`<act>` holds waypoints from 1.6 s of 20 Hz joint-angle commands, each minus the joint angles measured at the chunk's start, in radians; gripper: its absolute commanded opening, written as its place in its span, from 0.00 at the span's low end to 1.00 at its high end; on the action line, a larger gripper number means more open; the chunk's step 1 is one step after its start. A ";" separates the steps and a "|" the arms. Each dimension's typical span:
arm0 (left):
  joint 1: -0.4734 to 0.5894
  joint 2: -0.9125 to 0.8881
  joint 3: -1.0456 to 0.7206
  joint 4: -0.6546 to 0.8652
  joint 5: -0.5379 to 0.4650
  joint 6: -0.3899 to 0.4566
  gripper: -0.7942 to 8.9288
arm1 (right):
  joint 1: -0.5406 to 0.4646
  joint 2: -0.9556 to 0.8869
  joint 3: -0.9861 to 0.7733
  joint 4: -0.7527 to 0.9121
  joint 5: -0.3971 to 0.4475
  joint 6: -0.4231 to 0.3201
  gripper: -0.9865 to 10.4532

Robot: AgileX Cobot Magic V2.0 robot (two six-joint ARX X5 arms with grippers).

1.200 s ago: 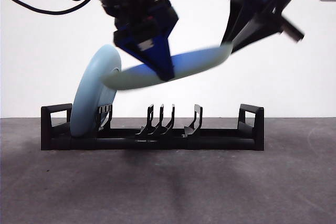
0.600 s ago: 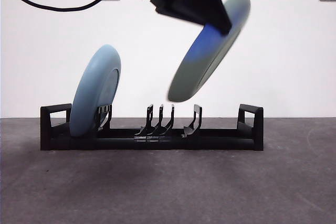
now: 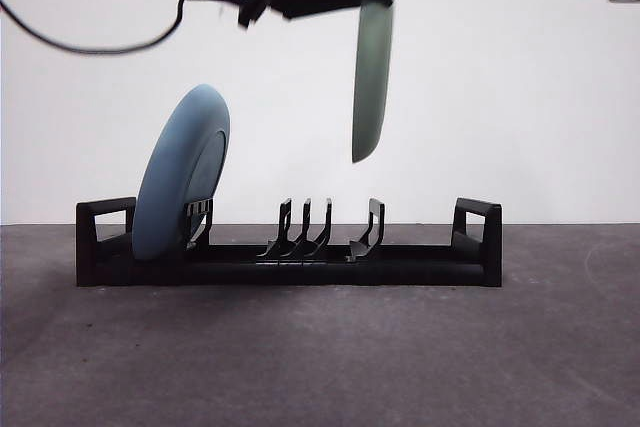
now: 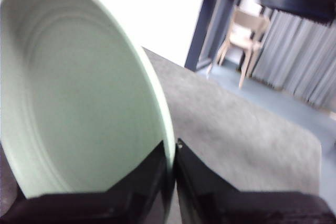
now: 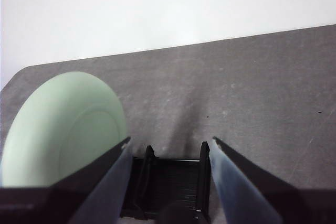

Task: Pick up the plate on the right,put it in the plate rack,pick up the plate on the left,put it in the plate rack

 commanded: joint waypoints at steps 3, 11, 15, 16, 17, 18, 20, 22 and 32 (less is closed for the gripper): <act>0.055 0.089 0.004 0.098 0.026 -0.119 0.07 | 0.000 0.002 0.000 0.006 0.001 -0.009 0.30; 0.080 0.209 0.056 0.097 0.031 -0.117 0.07 | 0.000 0.003 0.000 0.006 0.002 -0.019 0.30; 0.079 0.233 0.056 0.052 0.026 -0.097 0.07 | 0.000 0.010 0.000 0.006 0.001 -0.020 0.30; 0.079 0.234 0.056 0.030 0.020 -0.084 0.07 | 0.000 0.010 0.000 0.006 0.002 -0.020 0.30; 0.079 0.235 0.056 0.008 0.010 -0.067 0.08 | 0.000 0.010 0.000 0.006 0.001 -0.020 0.30; 0.078 0.235 0.056 -0.018 -0.008 -0.046 0.08 | 0.000 0.011 0.000 0.006 0.001 -0.020 0.30; 0.078 0.235 0.056 -0.044 -0.026 -0.025 0.08 | 0.000 0.011 0.000 0.006 0.001 -0.020 0.30; 0.079 0.235 0.056 -0.053 -0.027 -0.024 0.08 | 0.000 0.011 0.000 0.006 0.001 -0.020 0.30; 0.065 0.235 0.056 -0.060 -0.018 -0.024 0.35 | 0.000 0.013 0.000 0.005 -0.001 -0.020 0.30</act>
